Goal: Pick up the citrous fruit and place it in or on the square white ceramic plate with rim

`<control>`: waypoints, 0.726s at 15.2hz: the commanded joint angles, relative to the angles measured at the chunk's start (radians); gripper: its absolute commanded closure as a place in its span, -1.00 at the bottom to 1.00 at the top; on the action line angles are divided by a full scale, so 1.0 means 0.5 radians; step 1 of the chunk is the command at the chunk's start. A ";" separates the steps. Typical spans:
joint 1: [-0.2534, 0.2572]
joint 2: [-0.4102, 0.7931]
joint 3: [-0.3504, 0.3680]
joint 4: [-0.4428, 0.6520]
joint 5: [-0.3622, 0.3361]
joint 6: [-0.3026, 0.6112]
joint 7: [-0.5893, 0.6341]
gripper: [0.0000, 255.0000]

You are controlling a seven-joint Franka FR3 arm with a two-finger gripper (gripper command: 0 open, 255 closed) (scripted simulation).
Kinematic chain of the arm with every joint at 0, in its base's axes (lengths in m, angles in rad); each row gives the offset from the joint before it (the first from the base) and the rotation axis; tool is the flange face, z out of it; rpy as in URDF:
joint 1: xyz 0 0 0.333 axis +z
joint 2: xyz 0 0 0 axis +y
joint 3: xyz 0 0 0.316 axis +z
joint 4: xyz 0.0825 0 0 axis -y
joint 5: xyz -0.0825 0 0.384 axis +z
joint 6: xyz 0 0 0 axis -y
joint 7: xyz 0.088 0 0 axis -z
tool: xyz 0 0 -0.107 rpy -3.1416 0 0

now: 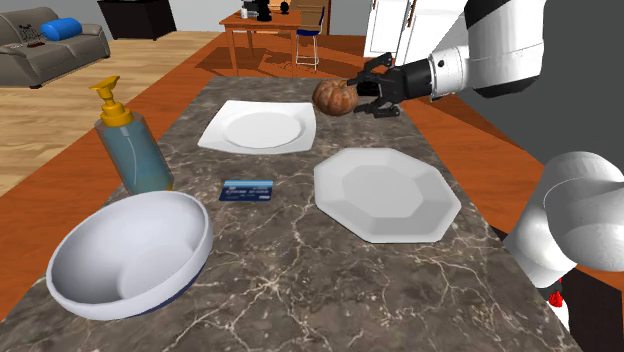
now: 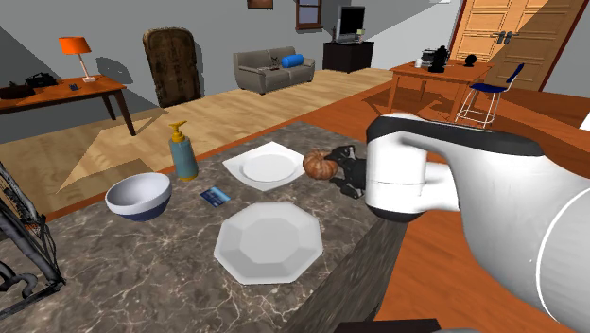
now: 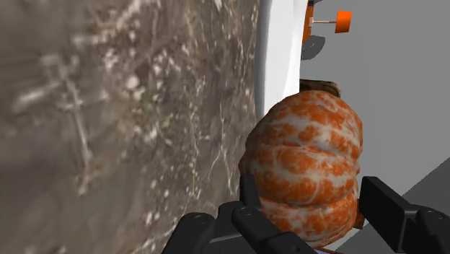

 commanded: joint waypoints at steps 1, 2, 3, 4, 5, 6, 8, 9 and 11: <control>-0.010 -0.014 0.022 0.026 -0.081 -0.001 0.106 1.00; -0.020 -0.026 0.031 0.035 -0.128 -0.007 0.161 1.00; -0.031 -0.037 0.041 0.044 -0.173 -0.014 0.214 1.00; -0.042 -0.048 0.050 0.054 -0.217 -0.023 0.267 1.00; -0.056 -0.058 0.061 0.064 -0.260 -0.033 0.318 1.00; -0.069 -0.067 0.071 0.075 -0.301 -0.044 0.368 1.00; -0.098 -0.084 0.091 0.100 -0.380 -0.070 0.463 1.00; -0.113 -0.092 0.101 0.112 -0.417 -0.084 0.509 1.00; -0.143 -0.106 0.119 0.140 -0.488 -0.113 0.595 1.00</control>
